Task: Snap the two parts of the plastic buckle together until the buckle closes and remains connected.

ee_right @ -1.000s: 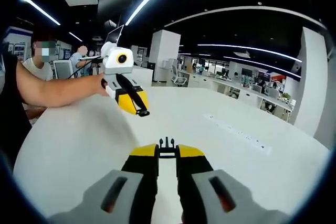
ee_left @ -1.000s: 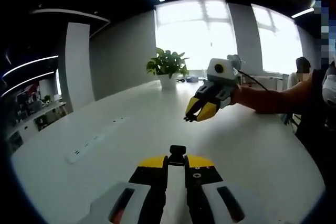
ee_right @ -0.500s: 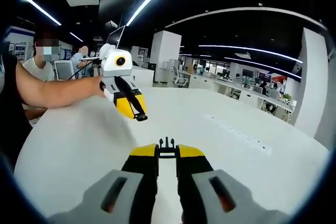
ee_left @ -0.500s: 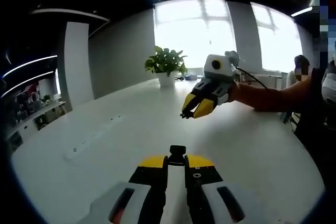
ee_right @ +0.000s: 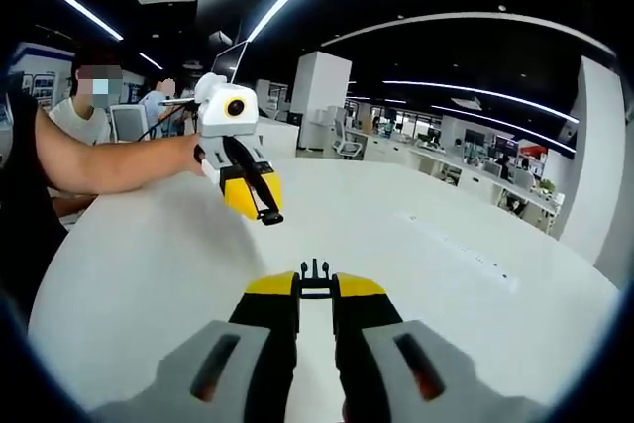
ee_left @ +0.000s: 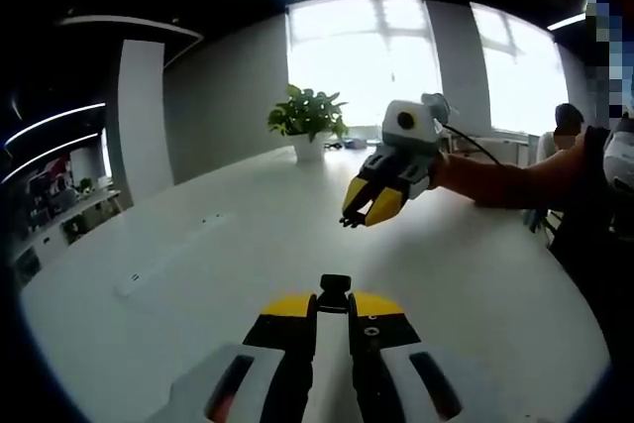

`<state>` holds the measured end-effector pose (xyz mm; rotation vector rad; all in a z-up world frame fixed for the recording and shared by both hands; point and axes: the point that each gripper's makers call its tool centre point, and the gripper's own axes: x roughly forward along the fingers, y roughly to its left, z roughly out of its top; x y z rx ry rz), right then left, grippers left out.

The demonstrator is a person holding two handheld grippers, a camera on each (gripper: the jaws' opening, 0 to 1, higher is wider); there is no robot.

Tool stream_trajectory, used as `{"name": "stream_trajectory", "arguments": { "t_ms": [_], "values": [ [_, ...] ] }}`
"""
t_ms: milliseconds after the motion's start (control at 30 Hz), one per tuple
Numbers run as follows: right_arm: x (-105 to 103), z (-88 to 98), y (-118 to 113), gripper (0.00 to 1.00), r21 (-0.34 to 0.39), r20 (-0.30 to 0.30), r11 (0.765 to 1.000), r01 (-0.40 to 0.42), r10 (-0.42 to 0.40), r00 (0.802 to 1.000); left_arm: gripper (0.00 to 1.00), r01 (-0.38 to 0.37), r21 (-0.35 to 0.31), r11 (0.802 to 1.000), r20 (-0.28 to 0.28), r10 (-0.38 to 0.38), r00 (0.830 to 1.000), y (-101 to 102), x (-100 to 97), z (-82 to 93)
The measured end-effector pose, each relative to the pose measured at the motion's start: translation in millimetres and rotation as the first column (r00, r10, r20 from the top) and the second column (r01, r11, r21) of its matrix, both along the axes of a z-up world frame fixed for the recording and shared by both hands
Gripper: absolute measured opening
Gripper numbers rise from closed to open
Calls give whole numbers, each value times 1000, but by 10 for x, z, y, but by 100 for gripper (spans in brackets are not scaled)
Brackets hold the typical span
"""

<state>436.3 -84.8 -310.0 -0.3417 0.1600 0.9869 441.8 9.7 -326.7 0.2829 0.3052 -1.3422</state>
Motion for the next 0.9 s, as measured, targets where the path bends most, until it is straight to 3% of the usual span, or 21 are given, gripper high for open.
{"name": "stream_trajectory", "arguments": {
  "t_ms": [200,567,900],
  "values": [
    [-43,-2,29,11,-5,1,1000,-11,11,1000,10,8,24,1000,-10,-7,1000,33,-71,-97],
    [-110,-53,98,11,-23,-14,999,-42,42,999,10,31,30,999,-5,-31,1000,79,-308,-93],
    [-237,-118,81,11,-27,-27,999,-45,44,999,10,66,45,997,-1,-66,998,45,-403,-111]
  ]
}}
